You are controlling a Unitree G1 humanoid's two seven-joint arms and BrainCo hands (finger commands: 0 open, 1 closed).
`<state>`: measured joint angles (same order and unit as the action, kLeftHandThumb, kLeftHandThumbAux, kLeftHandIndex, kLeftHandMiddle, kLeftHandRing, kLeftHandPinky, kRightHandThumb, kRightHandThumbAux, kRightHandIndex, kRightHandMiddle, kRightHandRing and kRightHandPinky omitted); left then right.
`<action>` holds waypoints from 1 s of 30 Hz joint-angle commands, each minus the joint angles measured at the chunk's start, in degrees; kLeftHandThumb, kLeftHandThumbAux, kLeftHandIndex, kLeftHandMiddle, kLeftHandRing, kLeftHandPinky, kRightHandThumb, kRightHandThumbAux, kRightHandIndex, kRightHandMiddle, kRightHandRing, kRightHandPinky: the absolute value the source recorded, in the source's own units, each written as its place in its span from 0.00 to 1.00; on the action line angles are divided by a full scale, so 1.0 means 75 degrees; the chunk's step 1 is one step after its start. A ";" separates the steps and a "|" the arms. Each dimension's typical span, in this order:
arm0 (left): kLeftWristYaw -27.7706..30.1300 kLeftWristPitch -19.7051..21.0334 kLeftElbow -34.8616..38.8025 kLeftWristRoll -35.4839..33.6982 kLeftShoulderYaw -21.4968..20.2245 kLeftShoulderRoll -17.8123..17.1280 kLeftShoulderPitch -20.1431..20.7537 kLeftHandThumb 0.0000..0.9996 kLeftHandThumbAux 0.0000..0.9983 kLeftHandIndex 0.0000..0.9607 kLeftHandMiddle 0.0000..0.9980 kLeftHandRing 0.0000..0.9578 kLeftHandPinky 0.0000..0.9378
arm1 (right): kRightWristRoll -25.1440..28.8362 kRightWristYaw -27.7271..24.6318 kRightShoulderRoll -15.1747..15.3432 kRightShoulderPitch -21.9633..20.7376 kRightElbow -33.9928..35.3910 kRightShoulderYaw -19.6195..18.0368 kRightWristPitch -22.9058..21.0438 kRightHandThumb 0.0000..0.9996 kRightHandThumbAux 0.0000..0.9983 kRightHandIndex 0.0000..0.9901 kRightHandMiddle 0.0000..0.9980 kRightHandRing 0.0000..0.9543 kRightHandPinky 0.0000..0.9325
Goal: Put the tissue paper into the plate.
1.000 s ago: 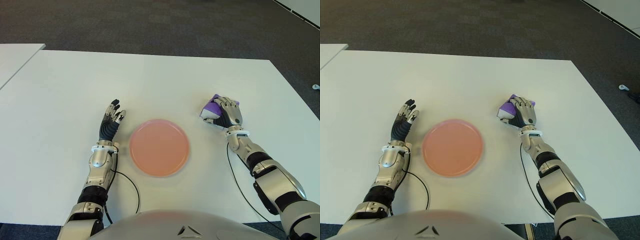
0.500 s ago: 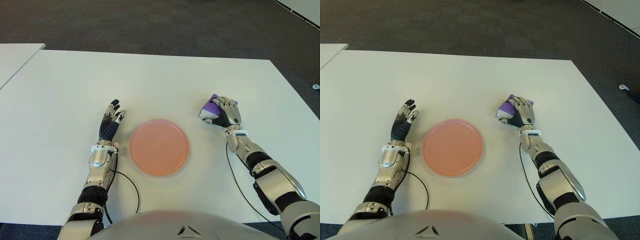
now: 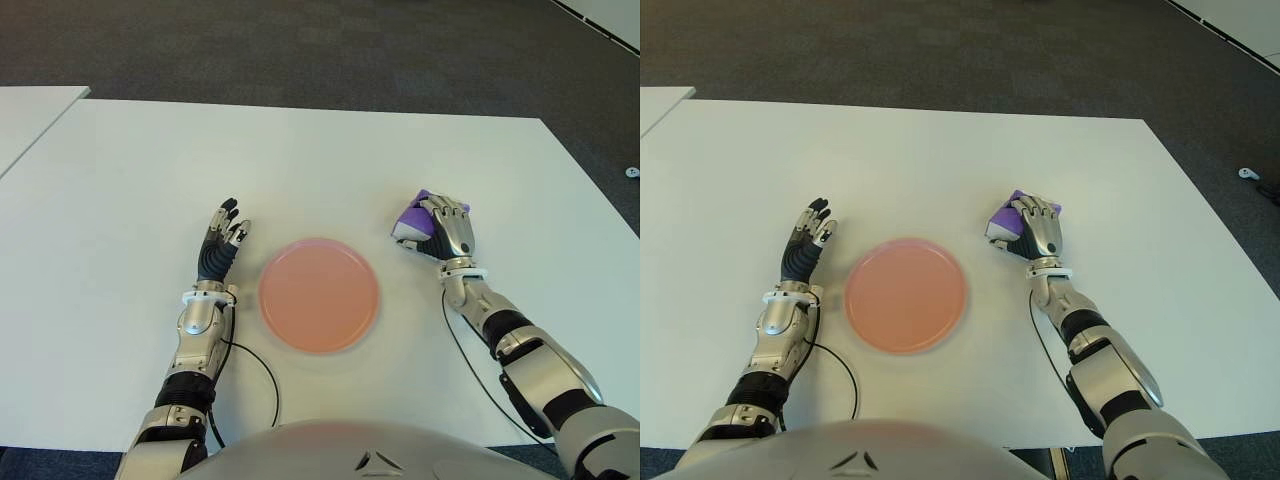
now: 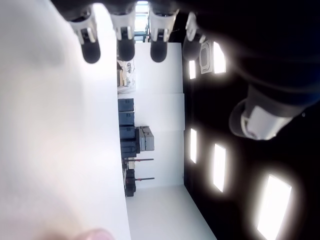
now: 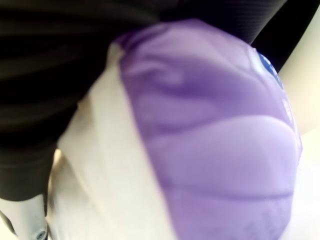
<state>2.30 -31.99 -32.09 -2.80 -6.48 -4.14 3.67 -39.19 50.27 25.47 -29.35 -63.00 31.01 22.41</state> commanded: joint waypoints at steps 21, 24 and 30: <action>-0.0081 0.0251 -0.0454 0.0022 -0.0060 0.0084 -0.0084 0.00 0.51 0.00 0.00 0.00 0.00 | 0.0248 0.0364 -0.0870 0.0430 0.5615 -0.2226 -0.0176 0.75 0.71 0.44 0.91 0.92 0.91; -0.0079 0.0236 -0.0418 0.0036 -0.0052 0.0084 -0.0099 0.00 0.51 0.00 0.00 0.00 0.00 | 0.0137 0.0139 -0.1010 0.0512 0.6351 -0.2418 -0.0614 0.75 0.71 0.44 0.92 0.93 0.93; -0.0039 0.0237 -0.0333 -0.0002 -0.0050 0.0099 -0.0134 0.00 0.51 0.00 0.00 0.00 0.00 | -0.0038 0.0051 -0.1211 0.0374 0.6694 -0.2694 -0.0870 0.75 0.71 0.44 0.94 0.94 0.95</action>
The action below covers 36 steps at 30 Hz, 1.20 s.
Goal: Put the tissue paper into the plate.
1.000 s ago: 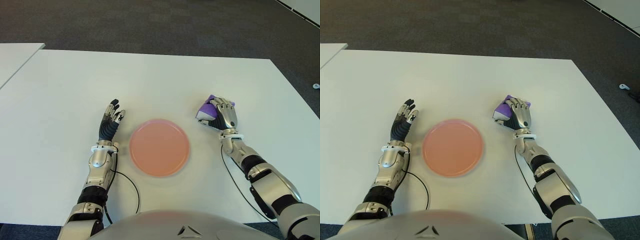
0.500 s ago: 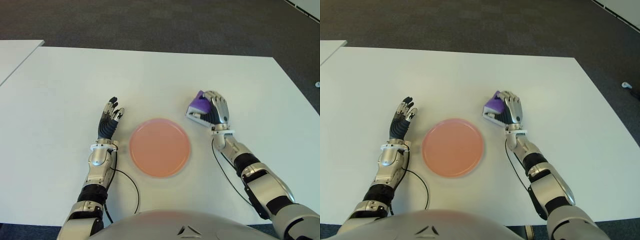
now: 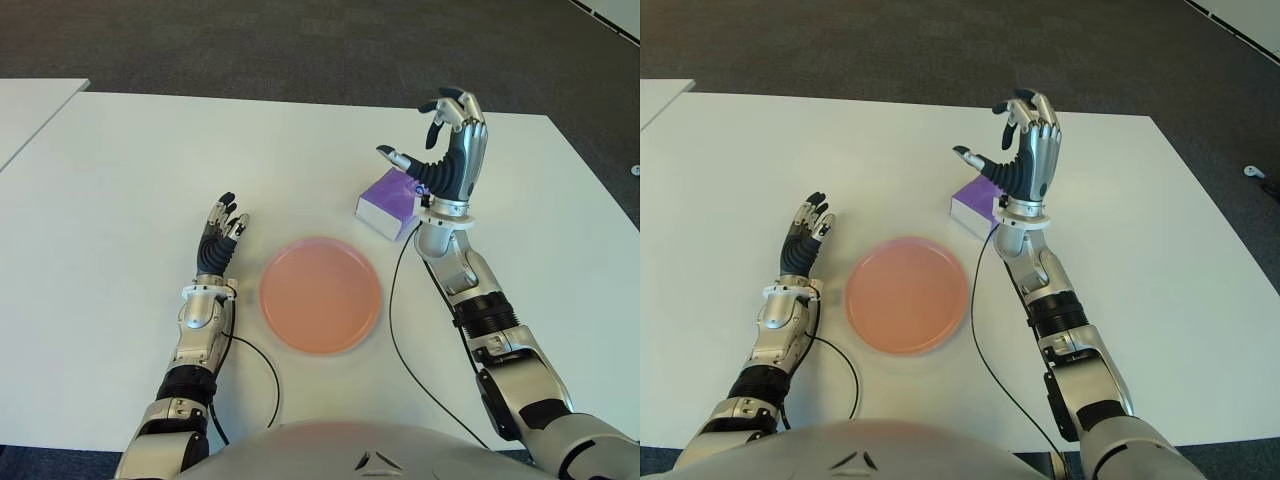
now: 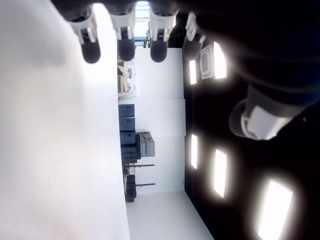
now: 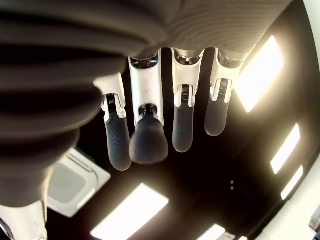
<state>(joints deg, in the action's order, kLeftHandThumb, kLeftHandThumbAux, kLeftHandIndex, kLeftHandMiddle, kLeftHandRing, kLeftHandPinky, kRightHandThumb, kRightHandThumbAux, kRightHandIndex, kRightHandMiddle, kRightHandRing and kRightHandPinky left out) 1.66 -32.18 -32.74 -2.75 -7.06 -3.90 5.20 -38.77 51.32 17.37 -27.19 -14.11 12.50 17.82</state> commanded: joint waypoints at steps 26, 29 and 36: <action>-0.0083 0.0182 -0.0474 0.0084 -0.0033 0.0069 -0.0309 0.00 0.51 0.00 0.00 0.00 0.00 | 0.0294 -0.1477 -0.0758 0.0665 0.1398 0.0116 0.1536 0.75 0.71 0.44 0.92 0.92 0.91; -0.0073 0.0166 -0.0492 0.0088 -0.0043 0.0083 -0.0301 0.00 0.51 0.00 0.00 0.00 0.00 | 0.0443 -0.1781 -0.0780 0.0751 0.1439 0.0135 0.1725 0.75 0.71 0.44 0.91 0.92 0.91; -0.0105 0.0128 -0.0575 0.0115 -0.0053 0.0117 -0.0252 0.00 0.51 0.00 0.00 0.00 0.00 | 0.0137 -0.2766 -0.0449 0.0680 0.1271 0.0046 0.1444 0.75 0.71 0.44 0.90 0.91 0.92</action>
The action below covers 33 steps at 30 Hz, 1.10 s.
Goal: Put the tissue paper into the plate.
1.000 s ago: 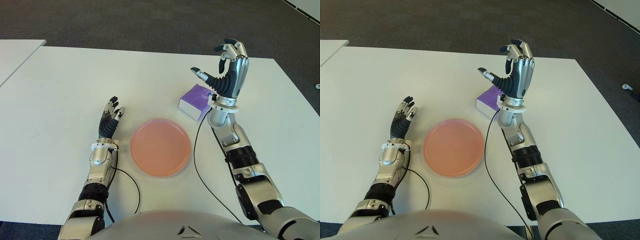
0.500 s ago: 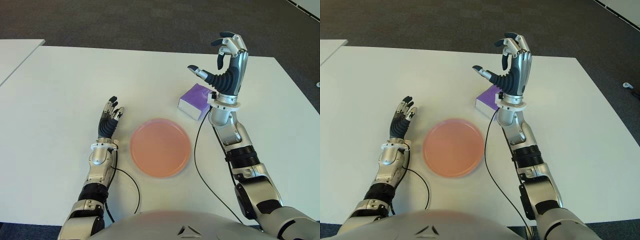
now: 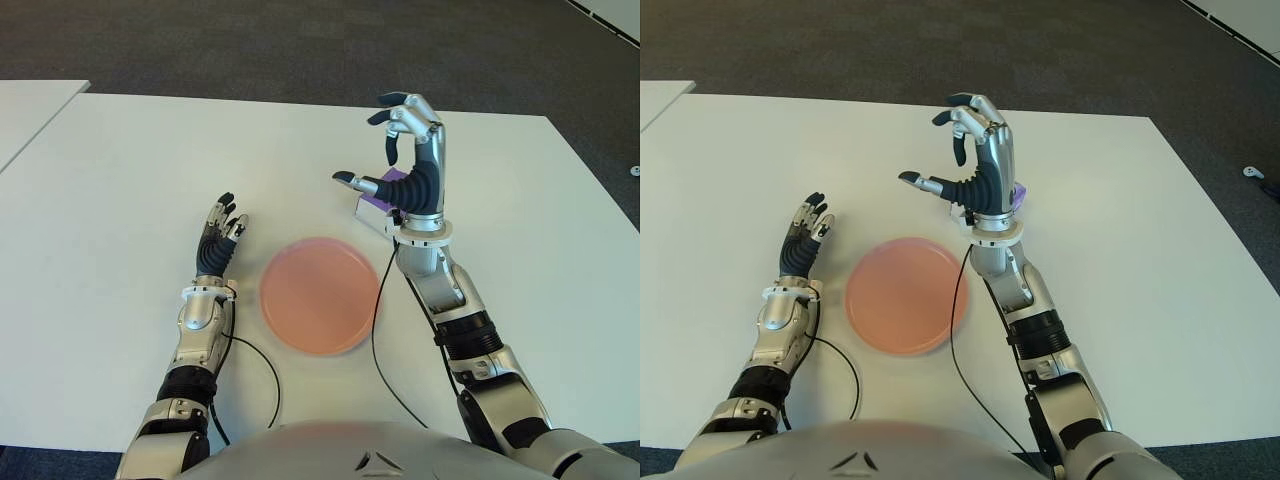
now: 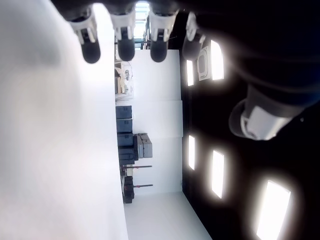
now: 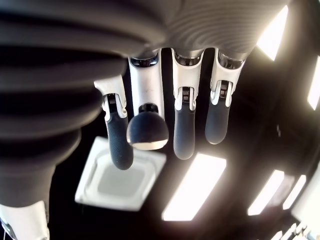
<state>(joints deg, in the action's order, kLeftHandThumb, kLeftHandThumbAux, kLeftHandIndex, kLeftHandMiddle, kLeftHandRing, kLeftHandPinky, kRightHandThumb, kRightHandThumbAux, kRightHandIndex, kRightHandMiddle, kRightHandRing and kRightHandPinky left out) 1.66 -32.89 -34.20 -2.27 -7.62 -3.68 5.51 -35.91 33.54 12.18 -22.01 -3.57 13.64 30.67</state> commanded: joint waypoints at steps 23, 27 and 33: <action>-0.0163 0.0110 -0.0486 0.0117 0.0058 0.0137 -0.0290 0.00 0.51 0.00 0.00 0.00 0.00 | -0.1319 -0.3554 0.1917 -0.1932 -0.4037 0.0868 -0.2503 0.46 0.44 0.02 0.04 0.03 0.03; -0.0160 0.0105 -0.0506 0.0094 0.0040 0.0142 -0.0286 0.00 0.51 0.00 0.00 0.00 0.00 | -0.1564 -0.3311 0.2281 -0.2545 -0.5850 0.1278 -0.1876 0.41 0.36 0.00 0.01 0.00 0.01; -0.0144 0.0052 -0.0516 0.0098 0.0043 0.0129 -0.0313 0.00 0.50 0.00 0.00 0.00 0.00 | -0.1357 -0.3252 0.2442 -0.3273 -0.7268 0.1316 -0.1456 0.34 0.33 0.00 0.00 0.00 0.00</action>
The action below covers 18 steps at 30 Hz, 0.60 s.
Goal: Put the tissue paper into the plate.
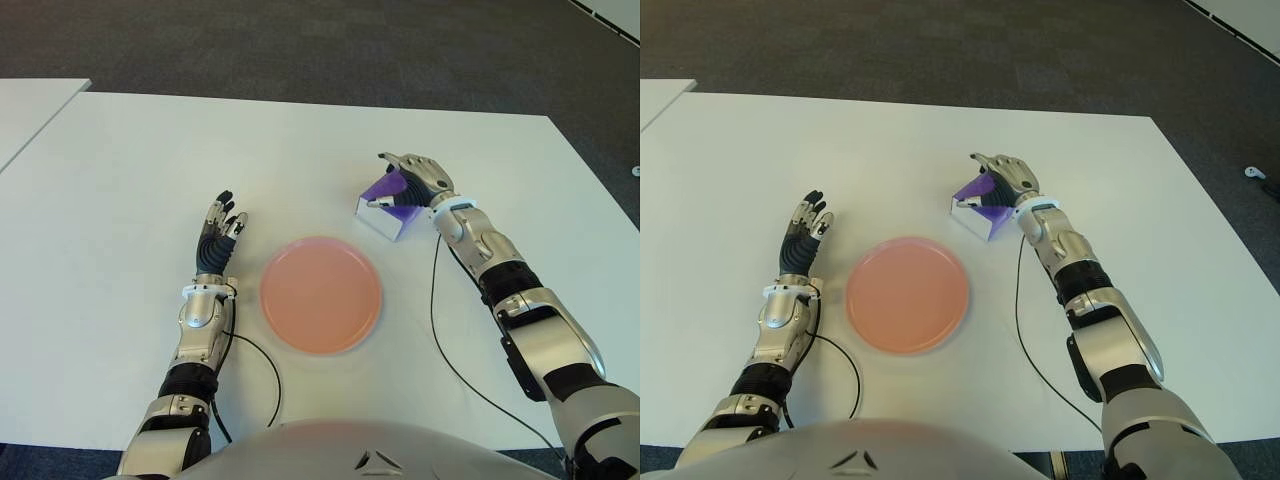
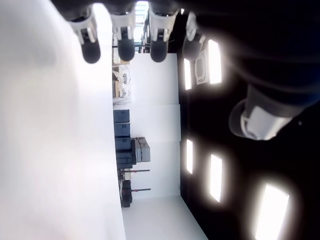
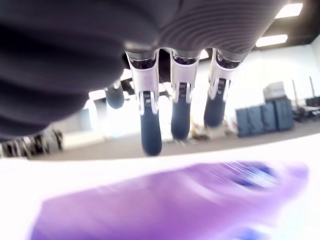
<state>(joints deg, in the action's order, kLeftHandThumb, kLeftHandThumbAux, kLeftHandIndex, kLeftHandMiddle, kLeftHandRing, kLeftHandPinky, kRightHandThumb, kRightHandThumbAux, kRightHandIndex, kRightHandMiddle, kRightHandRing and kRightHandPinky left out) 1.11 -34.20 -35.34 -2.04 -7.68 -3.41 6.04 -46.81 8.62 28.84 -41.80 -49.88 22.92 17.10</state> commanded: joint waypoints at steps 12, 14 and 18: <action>-0.0069 0.0189 -0.0425 0.0064 0.0039 0.0080 -0.0382 0.00 0.50 0.00 0.00 0.00 0.00 | 0.0502 0.0256 0.0432 -0.1150 -0.2049 0.0100 0.0329 0.30 0.31 0.00 0.00 0.00 0.00; -0.0064 0.0172 -0.0440 0.0060 0.0038 0.0080 -0.0376 0.00 0.50 0.00 0.00 0.00 0.00 | 0.0524 0.0273 0.0439 -0.1157 -0.2075 0.0136 0.0318 0.30 0.31 0.00 0.00 0.00 0.00; -0.0033 0.0133 -0.0454 0.0039 0.0038 0.0080 -0.0369 0.00 0.50 0.00 0.00 0.00 0.00 | 0.0534 0.0212 0.0482 -0.1122 -0.2085 0.0222 0.0297 0.29 0.31 0.00 0.00 0.00 0.00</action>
<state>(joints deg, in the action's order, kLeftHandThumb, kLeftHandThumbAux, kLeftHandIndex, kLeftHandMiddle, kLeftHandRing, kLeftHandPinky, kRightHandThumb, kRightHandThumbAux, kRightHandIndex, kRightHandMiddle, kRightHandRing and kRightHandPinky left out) 1.11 -34.67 -35.89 -2.06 -7.72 -3.48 5.77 -43.01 10.65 32.53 -50.84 -64.95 23.92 19.47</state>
